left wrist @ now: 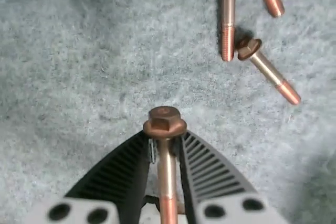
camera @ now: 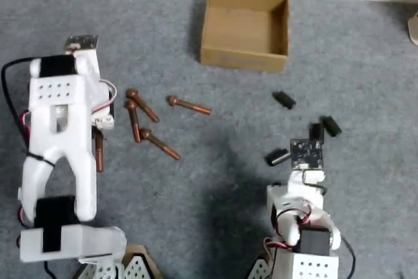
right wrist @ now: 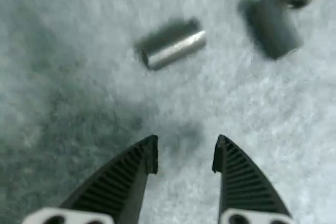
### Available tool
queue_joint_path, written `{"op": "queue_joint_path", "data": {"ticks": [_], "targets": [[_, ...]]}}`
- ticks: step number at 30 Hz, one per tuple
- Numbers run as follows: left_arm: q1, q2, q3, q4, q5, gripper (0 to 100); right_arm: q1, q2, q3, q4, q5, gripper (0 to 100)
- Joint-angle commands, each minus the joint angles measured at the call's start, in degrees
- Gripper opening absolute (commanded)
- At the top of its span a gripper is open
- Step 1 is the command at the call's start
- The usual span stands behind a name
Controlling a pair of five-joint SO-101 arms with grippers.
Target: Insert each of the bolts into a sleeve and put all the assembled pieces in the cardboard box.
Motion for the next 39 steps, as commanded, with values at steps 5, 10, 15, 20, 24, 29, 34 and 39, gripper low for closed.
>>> {"op": "queue_joint_path", "data": {"ticks": [5,10,15,20,24,29,34,39], "targets": [[4.09,-7.34,11.38,-8.18,0.18,1,6.29,0.31,-6.37,0.31,2.99,17.4],[6.20,-9.63,16.31,-12.75,0.18,1,7.96,0.31,-7.25,0.22,8.44,17.3],[6.29,-10.59,20.00,-16.00,0.18,1,12.70,4.26,-9.80,-4.18,8.35,17.3],[6.29,-10.59,23.60,-19.25,0.18,1,13.14,22.37,-18.77,-4.53,8.26,17.3],[6.29,-10.51,24.57,-19.43,0.18,1,13.14,38.37,-27.74,-4.53,8.70,17.3],[6.29,-10.59,26.24,-19.52,0.18,1,13.32,54.20,-39.08,-4.53,17.67,17.3],[6.37,-10.59,29.05,-23.56,0.18,1,17.54,64.31,-49.89,-5.93,22.59,17.3],[6.37,-10.59,29.58,-24.70,0.26,1,20.26,71.87,-57.89,-9.89,29.10,17.3]]}}
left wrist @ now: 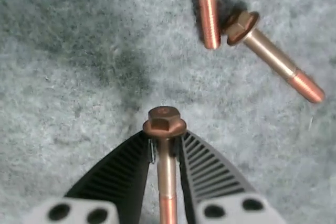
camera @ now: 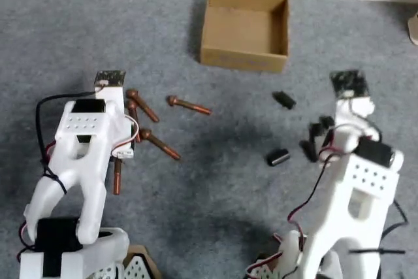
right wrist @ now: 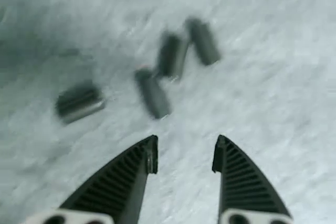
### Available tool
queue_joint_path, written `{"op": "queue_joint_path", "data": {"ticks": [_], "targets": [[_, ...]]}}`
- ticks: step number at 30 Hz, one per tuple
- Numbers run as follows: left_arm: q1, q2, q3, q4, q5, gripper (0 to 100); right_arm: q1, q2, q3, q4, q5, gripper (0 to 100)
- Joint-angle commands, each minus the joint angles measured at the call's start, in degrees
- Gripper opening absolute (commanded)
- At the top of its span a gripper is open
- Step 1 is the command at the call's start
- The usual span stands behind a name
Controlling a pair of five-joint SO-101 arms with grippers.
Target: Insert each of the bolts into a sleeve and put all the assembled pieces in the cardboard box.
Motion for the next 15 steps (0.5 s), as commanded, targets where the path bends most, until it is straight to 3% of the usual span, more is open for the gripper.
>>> {"op": "queue_joint_path", "data": {"ticks": [1,8,15], "targets": [[1.01,-2.59,-0.40,-0.88,0.18,1,2.07,4.35,-6.64,-2.33,6.15,17.3],[1.10,-2.59,-0.40,-0.88,0.18,1,2.07,12.88,-7.43,-9.63,12.40,17.3],[1.10,-2.33,1.10,-3.78,0.18,1,1.98,23.34,-7.69,-17.71,12.92,17.3]]}}
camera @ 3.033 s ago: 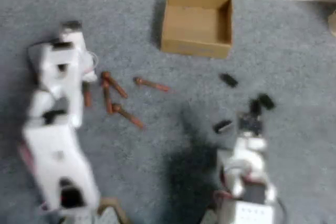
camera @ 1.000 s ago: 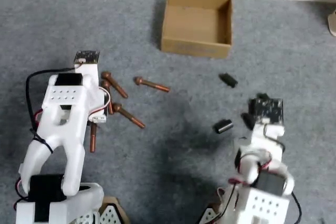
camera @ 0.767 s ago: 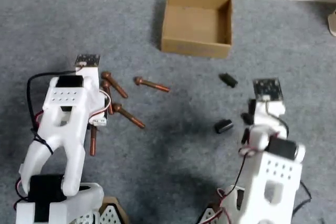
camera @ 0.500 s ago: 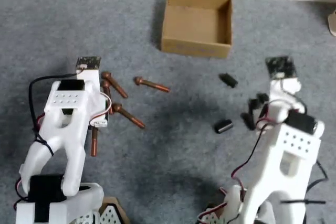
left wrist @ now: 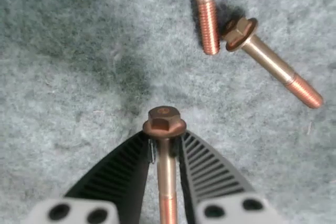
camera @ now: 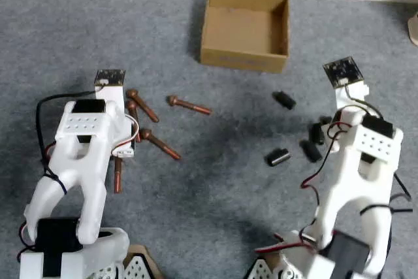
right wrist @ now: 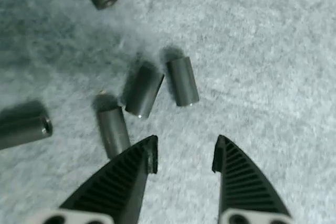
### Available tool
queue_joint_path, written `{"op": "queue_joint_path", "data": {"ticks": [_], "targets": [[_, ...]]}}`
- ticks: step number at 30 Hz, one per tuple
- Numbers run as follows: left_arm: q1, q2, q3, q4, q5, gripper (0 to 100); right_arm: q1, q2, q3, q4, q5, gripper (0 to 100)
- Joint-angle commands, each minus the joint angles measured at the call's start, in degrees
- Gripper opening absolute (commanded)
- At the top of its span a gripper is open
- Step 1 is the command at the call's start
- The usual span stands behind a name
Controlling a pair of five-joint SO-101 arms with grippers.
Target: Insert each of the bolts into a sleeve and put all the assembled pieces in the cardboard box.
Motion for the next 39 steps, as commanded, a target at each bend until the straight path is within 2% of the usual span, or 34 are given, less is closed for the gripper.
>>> {"op": "queue_joint_path", "data": {"ticks": [1,9,24,33,35,38,39], "targets": [[1.10,-2.42,1.10,-2.90,0.18,1,0.57,4.26,-3.03,-2.86,0.97,17.3],[3.12,-2.59,1.80,-3.43,0.18,1,0.57,14.73,-7.34,-8.48,0.97,17.3],[3.12,-2.33,1.80,-3.69,0.18,1,-0.66,32.22,-21.76,-8.40,0.88,17.3],[3.12,-2.24,1.80,-3.69,0.18,1,-4.26,34.68,-22.02,-8.40,0.53,17.1],[3.12,-2.24,1.80,-3.69,0.18,1,-4.53,34.59,-21.93,-8.22,0.53,13.0],[3.12,-2.24,1.80,-3.78,0.18,1,-5.23,34.51,-22.02,-6.81,0.53,0.0],[3.12,-2.24,1.80,-3.78,0.18,1,-5.23,34.51,-22.20,-5.23,0.70,1.4]]}}
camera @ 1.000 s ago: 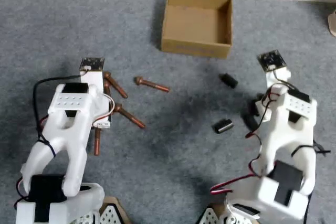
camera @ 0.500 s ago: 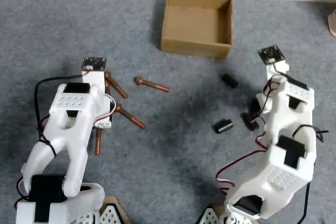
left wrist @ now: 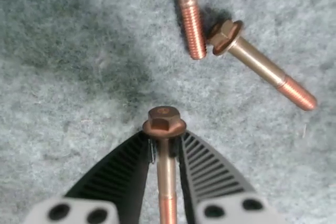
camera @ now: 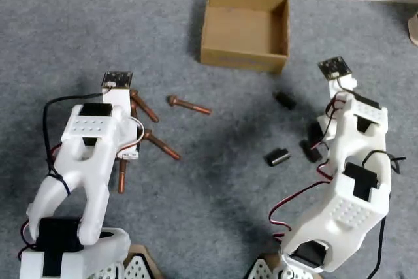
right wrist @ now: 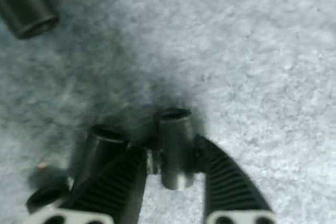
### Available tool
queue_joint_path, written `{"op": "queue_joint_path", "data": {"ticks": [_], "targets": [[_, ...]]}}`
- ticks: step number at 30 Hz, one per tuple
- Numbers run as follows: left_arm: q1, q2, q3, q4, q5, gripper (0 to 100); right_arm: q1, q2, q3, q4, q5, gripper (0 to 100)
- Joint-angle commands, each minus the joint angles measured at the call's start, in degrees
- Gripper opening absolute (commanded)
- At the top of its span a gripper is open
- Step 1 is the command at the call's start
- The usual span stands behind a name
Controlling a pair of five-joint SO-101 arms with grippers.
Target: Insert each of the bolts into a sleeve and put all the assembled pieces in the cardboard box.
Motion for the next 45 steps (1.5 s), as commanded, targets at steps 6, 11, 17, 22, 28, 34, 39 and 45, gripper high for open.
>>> {"op": "queue_joint_path", "data": {"ticks": [6,11,17,22,28,34,39,45], "targets": [[1.01,-2.24,-0.04,-0.88,0.35,1,-2.51,-2.51,-3.82,12.44,0.26,0.5],[1.10,-2.59,2.68,-4.13,0.44,1,-2.51,-13.41,-3.03,17.54,0.00,0.5],[1.10,-2.68,2.95,-4.57,0.53,1,-2.77,-33.19,9.36,18.24,-3.87,0.5],[2.95,-2.77,2.68,-4.13,3.78,1,-2.86,-52.44,21.32,18.59,-7.65,0.5],[6.29,-2.77,-0.31,2.90,4.92,1,-2.95,-75.82,34.33,18.59,-10.11,0.5],[6.46,-7.25,-0.22,5.19,4.84,1,-5.85,-97.80,46.81,18.77,-16.18,0.5],[6.46,-21.32,4.97,5.71,4.57,1,-15.52,-114.77,54.02,24.57,-18.46,0.5],[6.46,-34.77,10.86,2.46,2.99,1,-28.44,-124.70,57.27,28.79,-20.66,0.5]]}}
